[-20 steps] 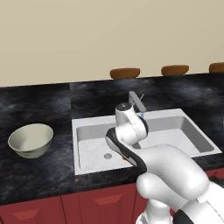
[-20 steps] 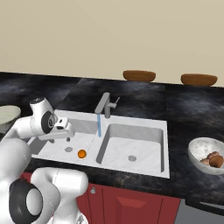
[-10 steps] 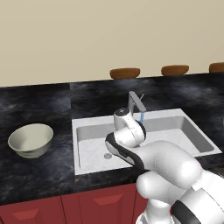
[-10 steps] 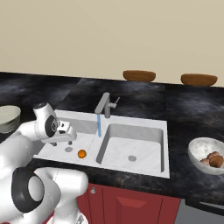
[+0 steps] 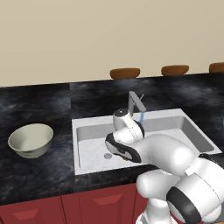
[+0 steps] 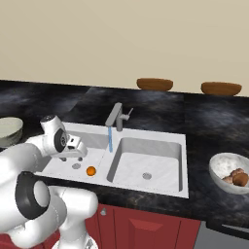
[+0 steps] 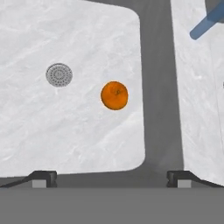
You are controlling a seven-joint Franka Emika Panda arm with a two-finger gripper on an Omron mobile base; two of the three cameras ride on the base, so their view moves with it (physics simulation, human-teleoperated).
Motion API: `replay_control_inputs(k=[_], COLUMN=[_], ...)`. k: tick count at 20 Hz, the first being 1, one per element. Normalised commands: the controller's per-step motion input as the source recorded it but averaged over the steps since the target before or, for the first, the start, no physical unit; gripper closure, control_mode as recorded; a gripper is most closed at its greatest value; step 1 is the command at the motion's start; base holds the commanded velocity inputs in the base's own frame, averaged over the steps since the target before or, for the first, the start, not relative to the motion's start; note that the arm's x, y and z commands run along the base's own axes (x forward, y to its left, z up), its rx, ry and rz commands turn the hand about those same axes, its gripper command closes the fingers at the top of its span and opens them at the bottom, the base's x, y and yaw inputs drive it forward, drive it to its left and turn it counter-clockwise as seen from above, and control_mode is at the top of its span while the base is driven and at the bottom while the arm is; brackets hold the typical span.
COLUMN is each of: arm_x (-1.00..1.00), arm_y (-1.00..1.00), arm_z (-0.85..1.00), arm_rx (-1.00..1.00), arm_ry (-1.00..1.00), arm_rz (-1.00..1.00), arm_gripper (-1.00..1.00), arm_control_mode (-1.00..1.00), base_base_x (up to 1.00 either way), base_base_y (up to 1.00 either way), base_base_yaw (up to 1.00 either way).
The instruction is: Pick the potatos from the sink and place them in one bowl. Place the tangerine in the other bowl. Then turn off the sink faucet.
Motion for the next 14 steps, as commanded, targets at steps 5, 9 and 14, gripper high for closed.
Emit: replay_control_inputs(k=[5,9,14], arm_x=[0.26,0.29,0.32], arm_y=[0.00,-0.03,-0.06], arm_z=[-0.20,-0.28,-0.30], arm_rx=[0.00,-0.03,-0.05], arm_ry=[0.00,0.03,0.06], arm_rz=[-0.05,-0.01,0.00], arm_gripper=[-1.00,-1.00,-1.00], arm_control_mode=[-1.00,-1.00,-1.00], base_base_x=[0.00,0.00,0.00], base_base_y=[0.00,0.00,0.00], base_base_yaw=[0.00,0.00,0.00])
